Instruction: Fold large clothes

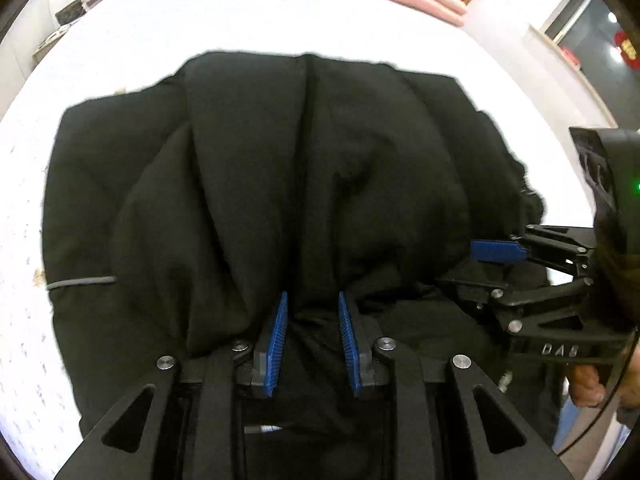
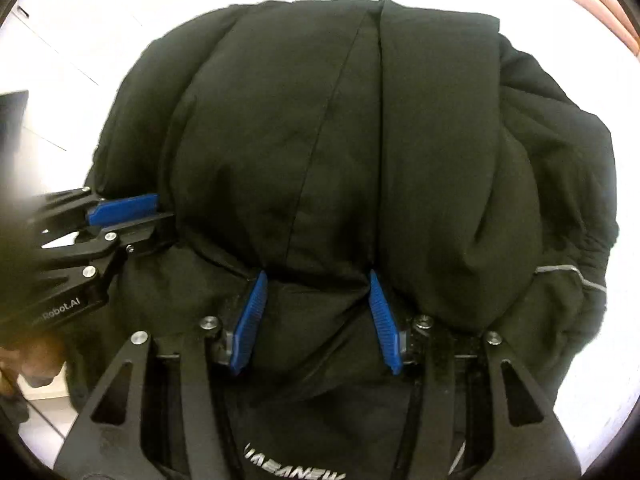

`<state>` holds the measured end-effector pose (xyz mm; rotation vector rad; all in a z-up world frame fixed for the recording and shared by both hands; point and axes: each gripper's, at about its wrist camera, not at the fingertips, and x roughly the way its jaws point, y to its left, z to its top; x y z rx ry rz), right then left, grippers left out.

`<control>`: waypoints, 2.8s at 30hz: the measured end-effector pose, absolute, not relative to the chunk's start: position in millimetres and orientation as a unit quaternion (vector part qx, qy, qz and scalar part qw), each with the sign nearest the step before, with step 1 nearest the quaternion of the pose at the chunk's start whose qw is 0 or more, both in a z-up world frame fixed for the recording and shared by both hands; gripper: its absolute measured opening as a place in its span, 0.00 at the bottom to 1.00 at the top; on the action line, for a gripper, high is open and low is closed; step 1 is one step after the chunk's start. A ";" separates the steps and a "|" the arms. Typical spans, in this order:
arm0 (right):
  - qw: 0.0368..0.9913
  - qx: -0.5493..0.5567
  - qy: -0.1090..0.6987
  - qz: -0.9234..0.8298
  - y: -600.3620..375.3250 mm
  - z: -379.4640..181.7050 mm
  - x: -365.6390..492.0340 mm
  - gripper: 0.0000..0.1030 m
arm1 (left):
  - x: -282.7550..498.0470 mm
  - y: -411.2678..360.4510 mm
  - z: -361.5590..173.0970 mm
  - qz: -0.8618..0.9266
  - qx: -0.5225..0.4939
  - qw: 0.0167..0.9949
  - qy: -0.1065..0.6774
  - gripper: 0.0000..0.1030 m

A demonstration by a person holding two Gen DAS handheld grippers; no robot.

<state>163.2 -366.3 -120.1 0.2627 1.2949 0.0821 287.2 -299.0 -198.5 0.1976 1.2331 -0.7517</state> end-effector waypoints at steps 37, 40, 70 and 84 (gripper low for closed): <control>0.855 0.156 0.492 -0.043 -325.2 -59.9 -42.1 0.50 | 138.9 -65.7 -133.6 -0.345 0.019 0.835 0.429 0.41; 0.867 0.152 0.470 -0.060 -328.7 -30.4 -87.6 0.52 | 104.2 -31.9 -121.3 -0.321 -0.009 0.841 0.435 0.41; 0.759 0.345 0.541 -0.113 -408.3 -154.6 -261.6 0.64 | 58.2 84.8 -260.8 -0.232 -0.156 0.745 0.605 0.61; 0.768 0.308 0.560 -0.043 -368.9 -154.2 -260.1 0.47 | 26.9 66.7 -254.3 -0.292 -0.156 0.729 0.599 0.29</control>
